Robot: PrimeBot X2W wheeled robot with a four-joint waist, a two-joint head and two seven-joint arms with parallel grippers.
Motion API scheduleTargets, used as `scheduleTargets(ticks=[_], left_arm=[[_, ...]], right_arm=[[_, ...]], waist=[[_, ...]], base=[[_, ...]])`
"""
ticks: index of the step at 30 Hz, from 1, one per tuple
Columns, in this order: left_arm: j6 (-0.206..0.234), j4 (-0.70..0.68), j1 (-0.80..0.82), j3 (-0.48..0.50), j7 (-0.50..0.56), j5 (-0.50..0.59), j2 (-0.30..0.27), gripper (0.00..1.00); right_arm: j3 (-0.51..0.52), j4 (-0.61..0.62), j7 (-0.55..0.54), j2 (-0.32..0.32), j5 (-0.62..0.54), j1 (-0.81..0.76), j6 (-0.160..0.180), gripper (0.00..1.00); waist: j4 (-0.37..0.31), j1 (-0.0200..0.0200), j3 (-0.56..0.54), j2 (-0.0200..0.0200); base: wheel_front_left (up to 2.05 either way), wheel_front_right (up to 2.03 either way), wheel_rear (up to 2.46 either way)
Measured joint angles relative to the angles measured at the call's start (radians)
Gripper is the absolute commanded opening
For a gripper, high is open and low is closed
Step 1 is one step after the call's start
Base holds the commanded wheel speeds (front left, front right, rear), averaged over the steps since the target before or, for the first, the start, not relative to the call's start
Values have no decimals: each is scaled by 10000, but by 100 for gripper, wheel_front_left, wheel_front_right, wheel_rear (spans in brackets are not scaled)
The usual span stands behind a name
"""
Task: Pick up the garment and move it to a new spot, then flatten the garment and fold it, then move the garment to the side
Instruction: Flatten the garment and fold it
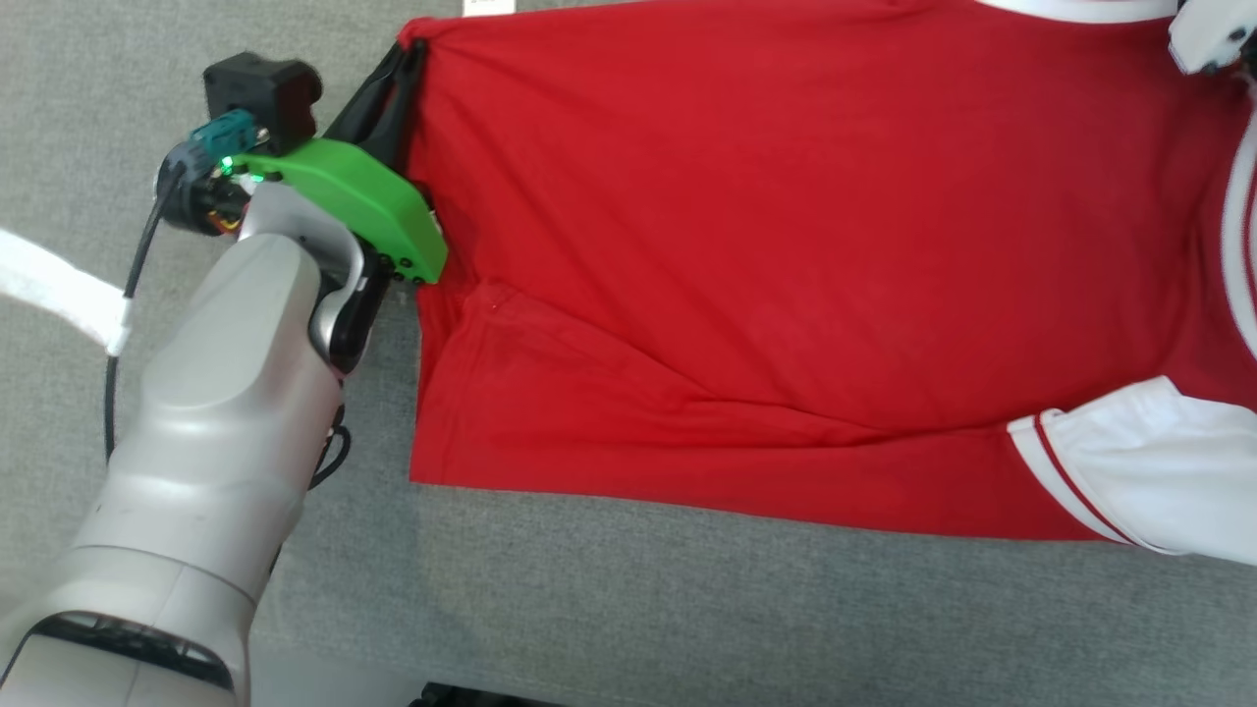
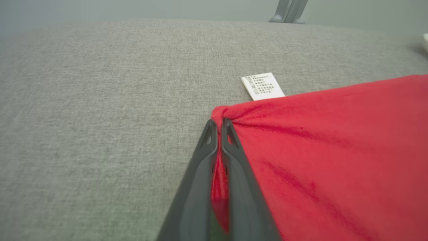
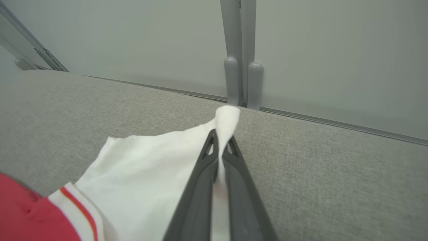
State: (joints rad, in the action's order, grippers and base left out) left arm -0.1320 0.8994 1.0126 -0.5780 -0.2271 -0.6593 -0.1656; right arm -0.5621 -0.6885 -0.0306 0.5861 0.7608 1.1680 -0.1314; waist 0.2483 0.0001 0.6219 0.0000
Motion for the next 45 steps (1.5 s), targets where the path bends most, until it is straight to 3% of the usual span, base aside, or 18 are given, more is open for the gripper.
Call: scheduleTargets(ticks=[6, 14, 26, 35, 36, 37, 38, 41, 45], left_arm=[[136, -456, -625, 184, -184, -10, -719, 0], [803, -2253, -2132, 374, -249, 8, -1532, 0], [2347, -6337, -5980, 541, 451, -594, -2399, 0], [3185, -7896, -7798, 631, 1009, -1093, -2732, 0], [3214, -7938, -7917, 608, 1127, -1137, -2784, 0], [3273, -7956, -8007, 604, 1131, -1147, -2815, 43], [3323, -7963, -8079, 598, 1133, -1147, -2834, 100], [3358, -7858, -8224, 593, 1114, -1147, -2846, 100], [3764, -7940, -8494, 886, 293, -1003, -2767, 100]], right_arm=[[69, 1653, 1697, 491, 579, -1808, 0, 0], [539, 3150, 2546, 696, 654, -4249, 0, 0], [2010, 4986, 2872, -337, 207, -8250, 0, 0], [3041, 5783, 2780, -1149, -322, -10483, 0, 1], [3112, 5841, 2736, -1277, -332, -10673, 0, 33], [3173, 5887, 2696, -1377, -372, -10799, 0, 67], [3266, 5923, 2685, -1457, -502, -10945, 0, 100], [3595, 6090, 2702, -1728, -957, -11229, 4, 100], [4169, 6627, 2809, -2140, -2046, -11484, 4, 100]], waist=[[-594, 0, -622, 0], [-1285, -1, -1428, 1], [-2043, -1, -2366, 0], [-2248, -1, -2727, 1], [-2258, -1, -2769, 0], [-2268, -1, -2797, 1], [-2277, -1, -2831, 1], [-2305, -1, -2936, 0], [-2362, -1, -3128, 1]], base=[[0, 0, 0], [0, 0, 0], [0, 0, 0], [0, 0, 0], [0, 0, 0], [0, 0, 0], [0, 0, 0], [0, 0, 0], [0, 0, 0]])
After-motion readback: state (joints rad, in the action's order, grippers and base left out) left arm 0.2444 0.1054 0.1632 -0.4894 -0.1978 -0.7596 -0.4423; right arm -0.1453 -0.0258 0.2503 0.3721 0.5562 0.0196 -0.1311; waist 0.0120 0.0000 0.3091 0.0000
